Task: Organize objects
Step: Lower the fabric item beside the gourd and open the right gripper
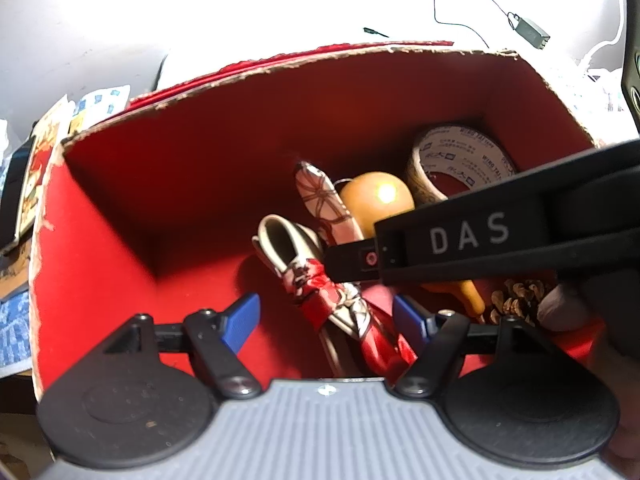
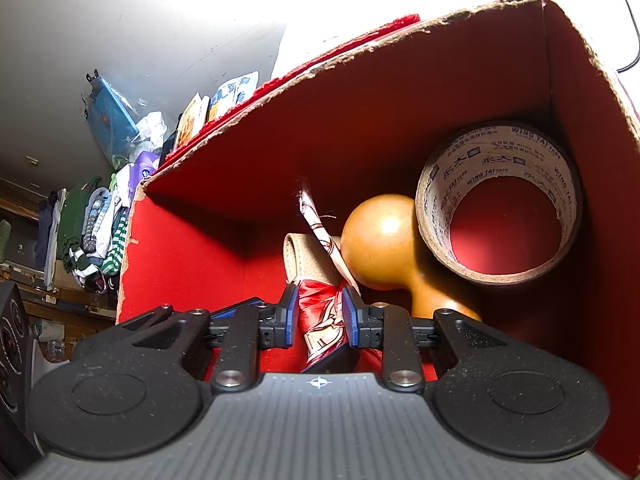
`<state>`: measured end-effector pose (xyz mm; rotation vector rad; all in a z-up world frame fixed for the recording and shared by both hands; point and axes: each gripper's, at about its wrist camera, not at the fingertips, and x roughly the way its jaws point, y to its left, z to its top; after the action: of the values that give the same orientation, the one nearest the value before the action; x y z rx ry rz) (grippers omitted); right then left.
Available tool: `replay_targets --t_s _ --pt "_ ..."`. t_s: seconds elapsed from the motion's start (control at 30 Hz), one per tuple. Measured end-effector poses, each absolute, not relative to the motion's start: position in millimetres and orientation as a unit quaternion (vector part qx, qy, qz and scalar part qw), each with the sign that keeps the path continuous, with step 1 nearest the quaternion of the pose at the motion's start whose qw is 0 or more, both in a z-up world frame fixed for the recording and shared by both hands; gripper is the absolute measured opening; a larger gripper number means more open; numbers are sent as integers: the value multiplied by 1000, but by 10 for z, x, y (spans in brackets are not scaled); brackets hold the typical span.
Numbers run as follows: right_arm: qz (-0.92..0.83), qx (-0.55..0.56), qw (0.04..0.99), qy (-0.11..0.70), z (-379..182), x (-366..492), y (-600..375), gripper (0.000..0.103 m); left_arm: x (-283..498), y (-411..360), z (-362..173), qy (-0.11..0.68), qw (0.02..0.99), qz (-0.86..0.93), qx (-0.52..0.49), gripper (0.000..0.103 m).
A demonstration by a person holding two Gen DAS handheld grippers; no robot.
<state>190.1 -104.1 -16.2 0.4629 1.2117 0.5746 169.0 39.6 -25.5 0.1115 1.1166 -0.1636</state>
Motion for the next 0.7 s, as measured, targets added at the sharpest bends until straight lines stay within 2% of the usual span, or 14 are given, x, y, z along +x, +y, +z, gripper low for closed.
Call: replay_targets --t_s 0.7 --pt "268 210 757 558 -167 1901 -1040 27 1683 405 -257 523 847 -74 61 75"
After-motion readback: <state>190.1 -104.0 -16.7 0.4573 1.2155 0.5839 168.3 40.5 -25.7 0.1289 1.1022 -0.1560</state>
